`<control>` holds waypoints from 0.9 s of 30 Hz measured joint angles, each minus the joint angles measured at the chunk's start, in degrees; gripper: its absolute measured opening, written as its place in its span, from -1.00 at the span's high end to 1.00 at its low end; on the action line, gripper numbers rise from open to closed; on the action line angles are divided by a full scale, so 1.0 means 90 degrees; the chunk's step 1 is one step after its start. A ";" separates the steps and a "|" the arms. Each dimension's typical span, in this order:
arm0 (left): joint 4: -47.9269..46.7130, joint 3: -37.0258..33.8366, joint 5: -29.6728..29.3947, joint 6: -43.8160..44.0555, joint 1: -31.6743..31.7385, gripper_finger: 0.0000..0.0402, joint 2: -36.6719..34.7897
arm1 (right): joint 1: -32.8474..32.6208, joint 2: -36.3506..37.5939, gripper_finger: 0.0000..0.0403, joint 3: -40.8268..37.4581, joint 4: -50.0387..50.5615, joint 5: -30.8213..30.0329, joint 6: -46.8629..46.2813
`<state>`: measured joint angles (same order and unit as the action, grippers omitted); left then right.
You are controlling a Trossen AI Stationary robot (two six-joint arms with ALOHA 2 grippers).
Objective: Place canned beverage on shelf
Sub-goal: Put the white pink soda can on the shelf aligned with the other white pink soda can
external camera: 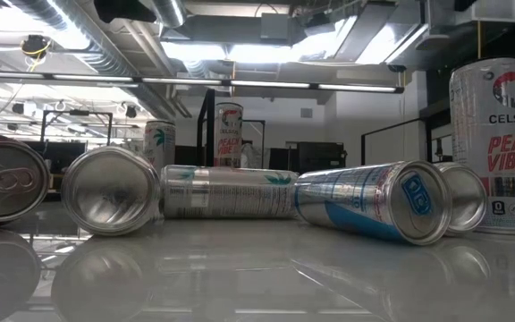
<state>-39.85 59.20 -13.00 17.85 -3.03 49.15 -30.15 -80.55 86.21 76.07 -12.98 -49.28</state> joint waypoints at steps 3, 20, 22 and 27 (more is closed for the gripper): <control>-0.0001 0.0000 0.0001 0.0000 -0.0002 -0.75 0.0000 | 0.0015 0.0000 -0.48 0.0000 0.0248 -0.0001 -0.0043; 0.0002 0.0000 0.0064 0.0000 -0.0002 -0.75 0.0000 | 0.0019 0.0017 -0.48 -0.1132 -0.0123 0.0229 0.0004; 0.0002 0.0000 0.0066 0.0000 -0.0002 -0.75 0.0000 | 0.0019 0.0017 -0.48 -0.1179 -0.0172 0.0226 0.0008; 0.0002 0.0000 0.0069 0.0000 -0.0002 -0.75 0.0000 | 0.0019 0.0019 -0.48 -0.1480 -0.0328 0.0229 0.0010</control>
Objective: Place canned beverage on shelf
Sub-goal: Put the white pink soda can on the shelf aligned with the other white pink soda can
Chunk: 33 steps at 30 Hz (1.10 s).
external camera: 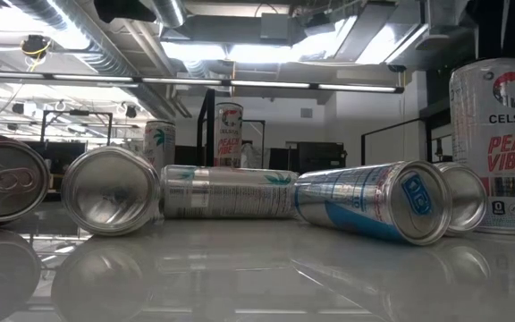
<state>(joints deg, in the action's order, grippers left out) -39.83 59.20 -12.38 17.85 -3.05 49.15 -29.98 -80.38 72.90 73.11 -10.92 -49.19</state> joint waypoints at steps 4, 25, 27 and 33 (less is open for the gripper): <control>0.0000 0.0000 0.0000 0.0000 0.0000 -0.75 0.0000 | 0.0000 0.0002 -0.48 -0.0275 -0.0252 -0.0028 0.0005; 0.0002 0.0000 -0.0002 0.0002 0.0002 -0.75 0.0000 | 0.0000 0.0005 -0.20 -0.0983 -0.1145 -0.0291 0.0002; 0.0002 0.0000 -0.0002 0.0002 0.0002 -0.75 0.0000 | 0.0000 0.0005 -0.18 -0.0983 -0.1145 -0.0294 0.0002; 0.0002 0.0000 -0.0002 0.0002 0.0002 -0.75 0.0001 | 0.0179 -0.0012 -0.23 -0.0786 -0.1100 -0.0060 0.0176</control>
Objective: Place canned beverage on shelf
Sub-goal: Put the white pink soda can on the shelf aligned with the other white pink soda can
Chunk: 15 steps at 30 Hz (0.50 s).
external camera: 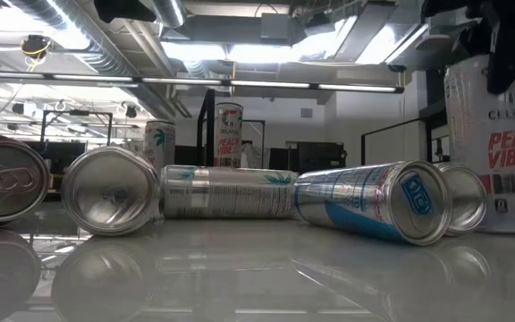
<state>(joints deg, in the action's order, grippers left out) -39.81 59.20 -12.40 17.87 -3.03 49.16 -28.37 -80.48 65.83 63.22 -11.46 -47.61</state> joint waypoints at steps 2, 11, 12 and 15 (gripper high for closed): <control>0.0000 0.0000 0.0000 0.0000 0.0000 -0.75 -0.0001 | 0.0182 0.0031 -0.23 0.0138 0.0009 0.0169 0.0203; 0.0000 0.0000 0.0000 0.0000 0.0000 -0.75 0.0001 | 0.1301 0.0038 -0.21 0.0890 0.0189 0.0706 0.1677; 0.0000 0.0000 0.0000 0.0000 0.0000 -0.75 -0.0001 | 0.1429 0.0038 -0.21 0.0992 0.0192 0.0767 0.1857; 0.0000 0.0000 0.0000 0.0000 0.0000 -0.75 0.0001 | 0.1814 0.0038 -0.20 0.1317 0.0168 0.0908 0.2361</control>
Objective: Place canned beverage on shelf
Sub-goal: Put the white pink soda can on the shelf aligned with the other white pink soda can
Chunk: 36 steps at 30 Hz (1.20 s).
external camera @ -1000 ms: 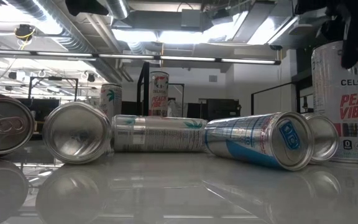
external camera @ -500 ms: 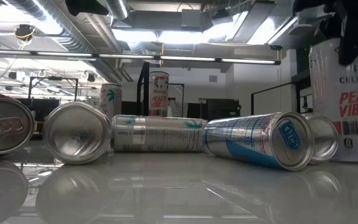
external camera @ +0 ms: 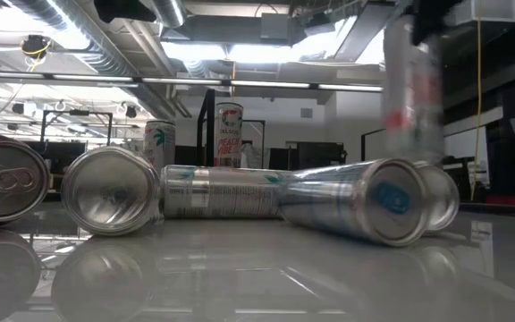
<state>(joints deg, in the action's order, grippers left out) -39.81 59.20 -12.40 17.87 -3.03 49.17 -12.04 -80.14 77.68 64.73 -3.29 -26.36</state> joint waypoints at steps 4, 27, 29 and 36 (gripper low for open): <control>0.0000 0.0000 -0.0001 0.0000 0.0000 -0.75 0.0000 | 0.0544 0.0000 -0.21 0.0372 -0.0021 0.0125 0.0600; 0.0141 0.0000 -0.0046 0.0000 0.0000 -0.75 0.0000 | 0.3711 -0.0699 -0.22 0.0893 -0.1430 0.1084 0.4302; 0.0194 0.0000 -0.0047 -0.0001 0.0000 -0.75 0.0000 | 0.3893 -0.0881 -0.22 0.0893 -0.1553 0.1242 0.4543; 0.0380 0.0000 -0.0267 -0.0001 0.0000 -0.75 0.0001 | 0.4325 -0.1627 -0.22 0.1261 -0.1678 0.1539 0.5014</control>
<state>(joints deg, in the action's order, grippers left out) -36.39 59.20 -14.81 17.86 -3.03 49.18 26.89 -94.78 89.02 49.63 10.56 18.76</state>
